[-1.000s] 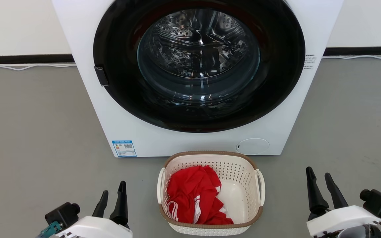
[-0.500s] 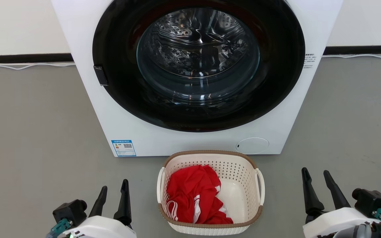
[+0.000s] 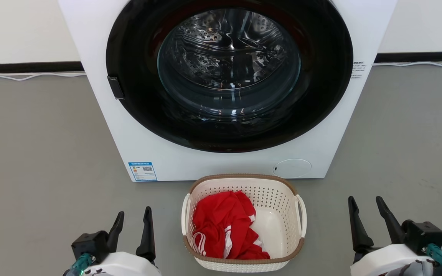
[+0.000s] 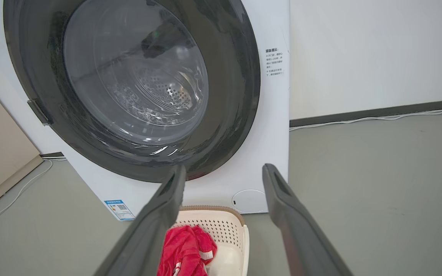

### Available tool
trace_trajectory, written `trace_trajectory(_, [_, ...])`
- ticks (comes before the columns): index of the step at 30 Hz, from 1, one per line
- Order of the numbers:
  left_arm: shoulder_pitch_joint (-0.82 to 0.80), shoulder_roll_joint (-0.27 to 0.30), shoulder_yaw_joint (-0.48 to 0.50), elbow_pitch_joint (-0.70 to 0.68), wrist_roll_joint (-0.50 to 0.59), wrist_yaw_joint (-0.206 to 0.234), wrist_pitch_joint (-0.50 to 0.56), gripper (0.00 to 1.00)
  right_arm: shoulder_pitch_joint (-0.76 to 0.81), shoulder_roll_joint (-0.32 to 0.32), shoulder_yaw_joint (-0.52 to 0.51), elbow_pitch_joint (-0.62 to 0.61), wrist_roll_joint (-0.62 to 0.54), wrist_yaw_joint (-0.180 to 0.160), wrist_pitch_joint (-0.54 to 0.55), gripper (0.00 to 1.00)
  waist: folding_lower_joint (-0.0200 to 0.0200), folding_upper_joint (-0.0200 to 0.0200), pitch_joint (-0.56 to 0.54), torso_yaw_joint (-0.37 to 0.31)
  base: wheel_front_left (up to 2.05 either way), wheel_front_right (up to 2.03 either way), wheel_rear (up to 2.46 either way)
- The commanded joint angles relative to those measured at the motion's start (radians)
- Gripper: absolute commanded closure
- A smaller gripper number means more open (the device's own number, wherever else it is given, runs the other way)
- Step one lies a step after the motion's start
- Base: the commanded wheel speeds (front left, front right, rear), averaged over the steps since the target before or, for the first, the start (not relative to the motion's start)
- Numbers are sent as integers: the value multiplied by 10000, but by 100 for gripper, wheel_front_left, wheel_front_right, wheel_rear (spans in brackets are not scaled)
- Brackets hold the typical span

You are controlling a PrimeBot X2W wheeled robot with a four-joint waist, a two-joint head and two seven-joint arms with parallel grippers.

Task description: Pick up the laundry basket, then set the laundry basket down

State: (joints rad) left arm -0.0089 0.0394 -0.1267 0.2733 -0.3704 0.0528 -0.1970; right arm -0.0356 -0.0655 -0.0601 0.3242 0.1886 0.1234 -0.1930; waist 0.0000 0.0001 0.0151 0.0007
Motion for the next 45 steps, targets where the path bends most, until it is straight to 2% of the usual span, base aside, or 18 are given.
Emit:
trace_trajectory(1, [-192, 82, 205, -287, 304, 105, -163, 0, -124, -62, 193, -213, -341, 63, -203, 0, 0, -1, 5, -1, 0, 0, 0])
trace_trajectory(18, [-181, 108, 29, -86, 1865, 295, -648, 0, -93, -36, 106, -72, -2378, 73, -688, 0, 0, -1, -5, -13, 0, 0, 0])
trace_trajectory(36, [-176, 108, 75, -39, 1671, 296, -648, 0, -74, 28, 46, -44, -2294, 73, -688, 0, 0, -1, 3, -41, 0, 0, 0])
trace_trajectory(45, [-331, 108, 25, -76, 1572, 317, -648, 0, -216, 49, -11, -93, -2304, 73, -688, 0, 0, -1, 367, -51, 0, 0, 0])
